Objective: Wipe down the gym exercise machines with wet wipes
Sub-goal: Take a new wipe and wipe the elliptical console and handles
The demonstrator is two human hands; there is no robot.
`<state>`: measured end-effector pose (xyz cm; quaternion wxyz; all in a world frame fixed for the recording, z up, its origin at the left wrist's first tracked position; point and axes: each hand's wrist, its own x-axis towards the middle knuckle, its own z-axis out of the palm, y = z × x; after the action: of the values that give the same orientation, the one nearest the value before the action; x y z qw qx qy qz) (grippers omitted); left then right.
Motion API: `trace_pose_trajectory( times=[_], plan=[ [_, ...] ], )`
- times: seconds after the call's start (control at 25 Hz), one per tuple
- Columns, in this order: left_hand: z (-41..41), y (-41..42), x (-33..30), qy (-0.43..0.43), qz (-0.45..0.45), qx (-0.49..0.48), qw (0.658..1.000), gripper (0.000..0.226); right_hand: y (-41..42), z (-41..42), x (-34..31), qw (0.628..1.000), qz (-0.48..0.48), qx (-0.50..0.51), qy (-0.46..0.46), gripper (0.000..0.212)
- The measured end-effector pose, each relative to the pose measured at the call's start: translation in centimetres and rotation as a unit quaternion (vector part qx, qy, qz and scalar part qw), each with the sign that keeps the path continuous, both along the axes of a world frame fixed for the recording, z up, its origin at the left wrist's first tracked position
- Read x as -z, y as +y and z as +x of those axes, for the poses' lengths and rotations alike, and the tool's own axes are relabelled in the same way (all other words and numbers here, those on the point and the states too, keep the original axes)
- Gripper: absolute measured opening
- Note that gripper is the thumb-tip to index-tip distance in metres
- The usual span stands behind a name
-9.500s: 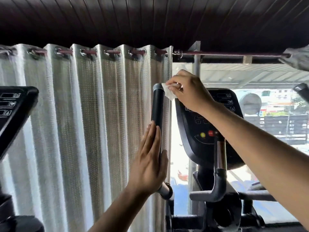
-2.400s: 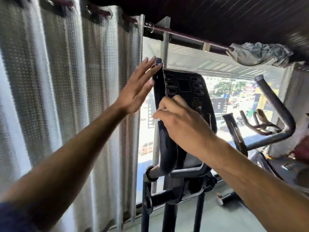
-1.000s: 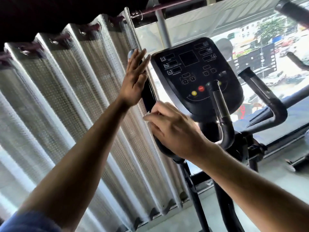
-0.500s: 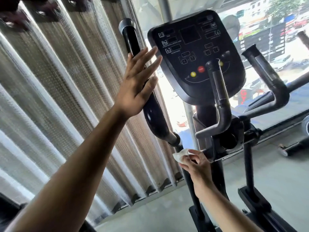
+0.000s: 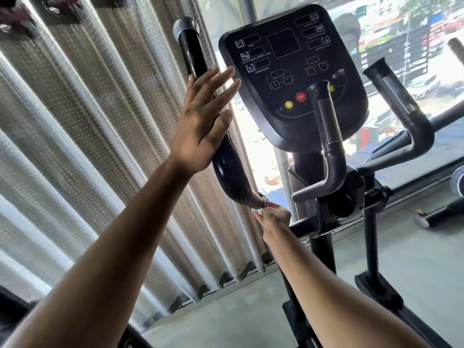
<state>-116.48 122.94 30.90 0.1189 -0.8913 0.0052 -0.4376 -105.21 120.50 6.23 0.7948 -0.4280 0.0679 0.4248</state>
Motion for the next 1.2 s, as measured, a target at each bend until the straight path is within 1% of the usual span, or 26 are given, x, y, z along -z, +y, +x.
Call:
trace_pose_trajectory(
  times=[0.12,0.24,0.32,0.4,0.56,0.68,0.72,0.84,1.0,1.12,1.2],
  plan=[
    [0.0,0.3,0.5,-0.009,-0.009,0.001,1.000,0.052,-2.3,-1.5,-1.3,0.995,0.065,-0.019,0.077,0.022],
    [0.0,0.1,0.5,-0.013,-0.003,0.007,1.000,0.052,-5.8,-3.6,-3.2,0.986,0.146,-0.046,0.073,0.024],
    [0.1,-0.1,0.4,-0.017,-0.008,0.013,1.000,0.052,-7.7,-4.5,-4.4,0.981,0.180,-0.049,0.046,0.020],
    [0.2,-0.2,0.6,-0.019,-0.013,0.020,1.000,0.051,-8.0,-4.6,-4.9,0.983,0.180,-0.033,0.016,0.017],
    [0.2,0.0,0.6,-0.025,-0.039,0.045,0.998,0.050,-3.3,-3.5,-2.7,0.995,0.092,0.026,-0.008,0.021],
    [0.3,0.2,0.8,-0.030,-0.042,0.053,0.997,0.050,-0.8,-3.1,-0.4,0.995,0.045,0.083,-0.022,0.024],
    [0.3,0.2,0.7,-0.029,-0.040,0.052,0.997,0.050,-0.9,-3.3,-0.5,0.995,0.051,0.081,-0.028,0.022],
    [0.1,0.2,0.7,-0.017,-0.028,0.052,0.998,0.050,-2.4,-4.8,-2.3,0.994,0.089,0.066,-0.006,0.016],
    [-0.3,0.4,0.2,0.013,-0.011,0.041,0.999,0.054,-7.1,-6.5,-5.8,0.985,0.171,0.029,-0.013,0.034],
    [-0.5,0.3,0.1,0.024,-0.018,0.026,0.999,0.057,-11.5,-7.9,-9.3,0.977,0.212,0.007,-0.018,0.032],
    [-0.5,0.2,0.2,0.024,-0.020,0.020,0.999,0.058,-14.0,-9.0,-11.8,0.973,0.227,-0.010,-0.047,0.029]
  ],
)
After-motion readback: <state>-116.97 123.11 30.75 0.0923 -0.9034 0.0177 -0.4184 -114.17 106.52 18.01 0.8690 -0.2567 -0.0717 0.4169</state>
